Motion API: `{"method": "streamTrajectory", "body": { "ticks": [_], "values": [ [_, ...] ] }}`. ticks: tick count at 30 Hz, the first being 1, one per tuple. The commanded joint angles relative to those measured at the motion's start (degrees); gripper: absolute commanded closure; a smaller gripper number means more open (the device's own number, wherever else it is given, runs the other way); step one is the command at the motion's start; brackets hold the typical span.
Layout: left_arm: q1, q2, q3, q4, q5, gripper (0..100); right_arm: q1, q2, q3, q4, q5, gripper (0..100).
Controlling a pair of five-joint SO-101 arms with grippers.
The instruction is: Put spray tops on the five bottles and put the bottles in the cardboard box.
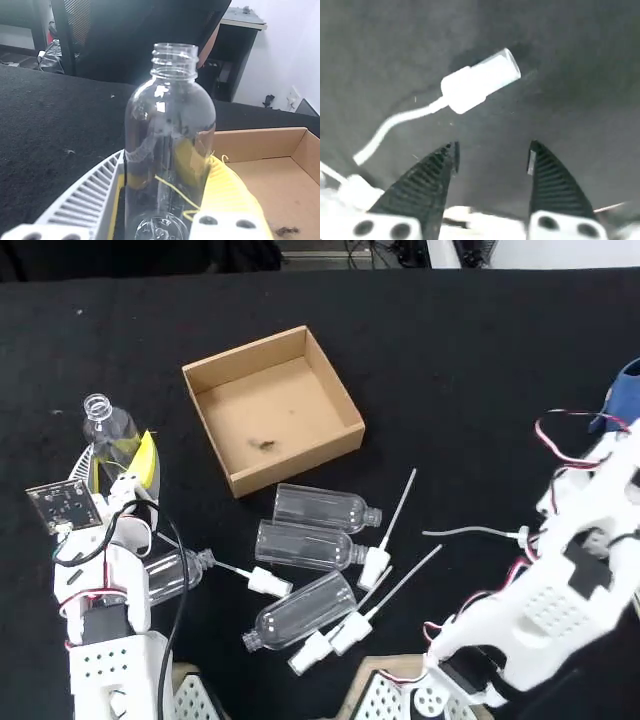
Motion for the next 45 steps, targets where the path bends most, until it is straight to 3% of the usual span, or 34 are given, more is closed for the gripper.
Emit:
{"method": "streamTrajectory", "body": {
  "ticks": [1,8,21,34,45],
  "values": [
    [-0.04,-1.05,1.36,-1.23,0.18,97,-0.88,4.79,-6.29,0.18,-12.40,79.3],
    [-0.04,-1.05,1.36,-1.23,0.18,97,0.00,14.55,-20.44,0.53,-16.09,79.3],
    [-0.04,-1.05,1.36,-1.32,0.18,97,-1.58,12.79,-24.75,2.99,-16.44,79.6],
    [-0.04,-1.05,1.36,-1.32,0.18,97,-11.96,11.74,-36.79,3.69,-32.26,79.4],
    [-0.04,-1.05,1.36,-1.32,0.09,97,-14.07,20.09,-40.84,-1.49,-48.00,79.4]
  ]
}}
